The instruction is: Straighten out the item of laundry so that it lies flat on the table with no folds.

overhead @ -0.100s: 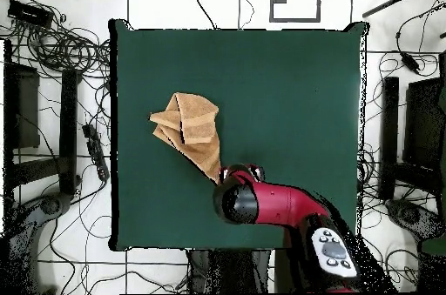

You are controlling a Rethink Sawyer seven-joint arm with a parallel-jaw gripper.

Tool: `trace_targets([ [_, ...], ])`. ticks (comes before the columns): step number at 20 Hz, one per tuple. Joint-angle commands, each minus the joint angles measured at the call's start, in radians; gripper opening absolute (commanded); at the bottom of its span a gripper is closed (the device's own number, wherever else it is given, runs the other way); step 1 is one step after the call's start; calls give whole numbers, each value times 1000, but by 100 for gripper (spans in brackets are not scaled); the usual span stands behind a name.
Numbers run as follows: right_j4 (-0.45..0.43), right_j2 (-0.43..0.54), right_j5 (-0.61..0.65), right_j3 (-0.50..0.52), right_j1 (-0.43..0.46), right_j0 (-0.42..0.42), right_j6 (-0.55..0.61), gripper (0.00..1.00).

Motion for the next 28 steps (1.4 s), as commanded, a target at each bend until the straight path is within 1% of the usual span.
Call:
trace_targets([
  [1,29,161,33,-70,56,-35,109,100],
  [2,47,203,65,-54,42,-66,104,100],
  [4,69,239,103,-37,10,-85,110,100],
  [6,80,281,133,-27,-2,-108,103,100],
  [9,106,313,161,-24,-2,-122,117,100],
  [10,118,335,173,-19,-3,-139,119,100],
  [12,145,367,217,-10,-16,-162,117,100],
  [15,169,381,286,-8,-57,-169,107,100],
  [19,209,424,334,1,-78,-198,104,100],
  [22,217,404,357,-22,-79,-180,114,100],
  [24,221,404,338,-16,-66,-176,120,100],
  [26,223,378,337,-34,-61,-145,137,100],
  [28,214,345,310,-50,-40,-106,157,100],
])
